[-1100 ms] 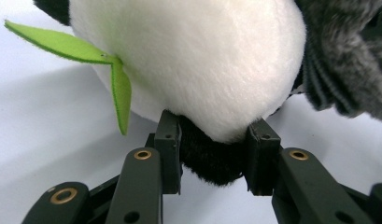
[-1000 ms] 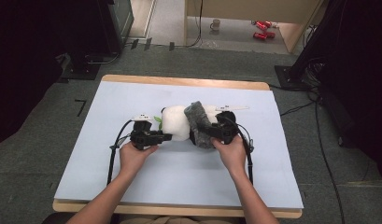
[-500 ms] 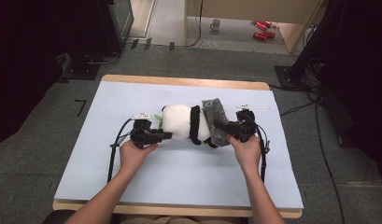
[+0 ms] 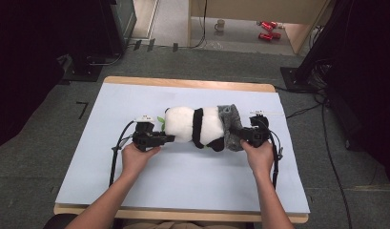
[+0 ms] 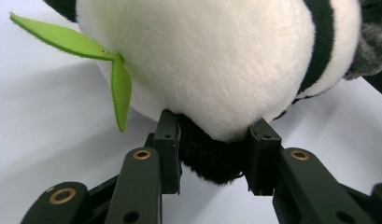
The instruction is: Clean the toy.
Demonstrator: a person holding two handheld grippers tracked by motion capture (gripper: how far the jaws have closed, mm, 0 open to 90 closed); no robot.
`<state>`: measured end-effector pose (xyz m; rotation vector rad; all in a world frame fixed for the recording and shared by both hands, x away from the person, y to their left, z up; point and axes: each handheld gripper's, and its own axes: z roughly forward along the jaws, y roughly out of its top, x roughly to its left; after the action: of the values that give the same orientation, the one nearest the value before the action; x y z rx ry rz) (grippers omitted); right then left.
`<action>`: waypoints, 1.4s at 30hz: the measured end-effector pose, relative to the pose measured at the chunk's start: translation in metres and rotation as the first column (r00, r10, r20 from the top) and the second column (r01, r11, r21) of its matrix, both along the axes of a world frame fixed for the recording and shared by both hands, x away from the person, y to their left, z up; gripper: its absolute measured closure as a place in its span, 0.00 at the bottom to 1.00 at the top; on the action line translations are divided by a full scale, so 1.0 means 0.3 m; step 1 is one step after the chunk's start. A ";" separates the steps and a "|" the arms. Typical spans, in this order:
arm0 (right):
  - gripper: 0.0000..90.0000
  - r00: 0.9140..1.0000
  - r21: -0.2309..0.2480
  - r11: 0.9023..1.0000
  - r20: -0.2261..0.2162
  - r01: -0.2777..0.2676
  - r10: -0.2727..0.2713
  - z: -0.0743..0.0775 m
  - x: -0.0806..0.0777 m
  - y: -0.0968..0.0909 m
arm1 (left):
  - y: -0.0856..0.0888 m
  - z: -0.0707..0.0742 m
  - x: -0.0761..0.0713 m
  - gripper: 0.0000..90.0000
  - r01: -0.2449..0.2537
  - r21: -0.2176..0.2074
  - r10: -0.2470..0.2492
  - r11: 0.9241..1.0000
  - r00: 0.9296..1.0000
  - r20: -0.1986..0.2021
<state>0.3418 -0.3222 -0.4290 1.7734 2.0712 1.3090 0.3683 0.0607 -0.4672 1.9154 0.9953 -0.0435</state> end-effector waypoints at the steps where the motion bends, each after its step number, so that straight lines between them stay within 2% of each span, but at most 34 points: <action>1: 0.85 1.000 0.009 1.000 -0.004 0.001 -0.001 -0.011 0.002 -0.005 | 0.001 -0.004 0.001 0.71 0.001 -0.009 -0.001 1.000 1.000 -0.002; 3: 0.85 1.000 0.020 1.000 -0.021 0.003 -0.003 -0.026 0.008 -0.013 | 0.002 -0.010 0.000 0.71 0.004 -0.016 -0.004 1.000 1.000 -0.004; 7: 0.85 0.998 -0.051 0.999 -0.068 0.011 -0.015 -0.045 0.016 -0.019 | 0.004 -0.009 0.002 0.71 0.008 -0.013 -0.008 1.000 1.000 -0.008; 9: 0.85 0.997 -0.041 0.999 -0.068 0.023 -0.026 -0.043 0.016 -0.033 | 0.005 -0.008 0.002 0.71 0.006 -0.013 -0.006 1.000 1.000 -0.010; 14: 0.85 1.000 0.014 1.000 -0.001 0.022 -0.022 0.029 -0.003 -0.049 | 0.007 0.000 0.001 0.73 0.008 -0.031 -0.009 0.999 0.999 -0.049; 17: 0.85 0.999 0.040 0.999 0.035 -0.002 0.001 0.075 -0.016 -0.037 | -0.002 0.013 -0.015 0.74 0.034 -0.015 -0.035 0.999 0.997 -0.065; 21: 0.84 0.997 0.055 0.998 0.071 -0.038 0.034 0.116 -0.041 -0.010 | -0.016 0.048 -0.059 0.74 0.069 0.017 -0.068 0.997 0.997 -0.034; 24: 0.84 0.993 0.053 0.995 0.084 -0.089 0.084 0.132 -0.071 0.023 | -0.001 0.050 -0.092 0.74 0.054 0.005 -0.054 0.999 0.998 -0.036; 25: 0.84 0.992 0.048 0.994 0.079 -0.102 0.098 0.133 -0.077 0.031 | 0.002 0.047 -0.101 0.74 0.052 0.004 -0.051 0.999 0.998 -0.043; 28: 0.84 0.988 0.036 0.988 0.061 -0.147 0.145 0.122 -0.086 0.060 | 0.004 0.038 -0.110 0.74 0.048 0.007 -0.048 0.999 0.998 -0.030; 30: 0.84 0.985 0.022 0.985 0.035 -0.170 0.170 0.100 -0.080 0.081 | 0.007 0.027 -0.106 0.73 0.039 0.005 -0.039 0.999 0.999 -0.029; 33: 0.84 0.984 0.035 0.984 0.033 -0.177 0.176 0.076 -0.068 0.093 | 0.013 0.017 -0.097 0.69 0.029 0.008 -0.028 1.000 0.999 -0.026; 38: 0.84 0.986 0.036 0.986 0.037 -0.165 0.164 0.062 -0.047 0.090 | 0.015 0.012 -0.098 0.57 0.036 0.025 -0.037 0.999 0.998 0.051; 42: 0.84 0.987 0.029 0.987 0.043 -0.155 0.154 0.063 -0.035 0.101 | 0.024 0.014 -0.097 0.52 0.037 0.031 -0.039 0.999 0.997 0.059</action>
<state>0.3314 -0.2918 -0.4099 1.6115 2.2159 1.4131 0.3393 0.0680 -0.4630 1.9514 0.9242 0.0064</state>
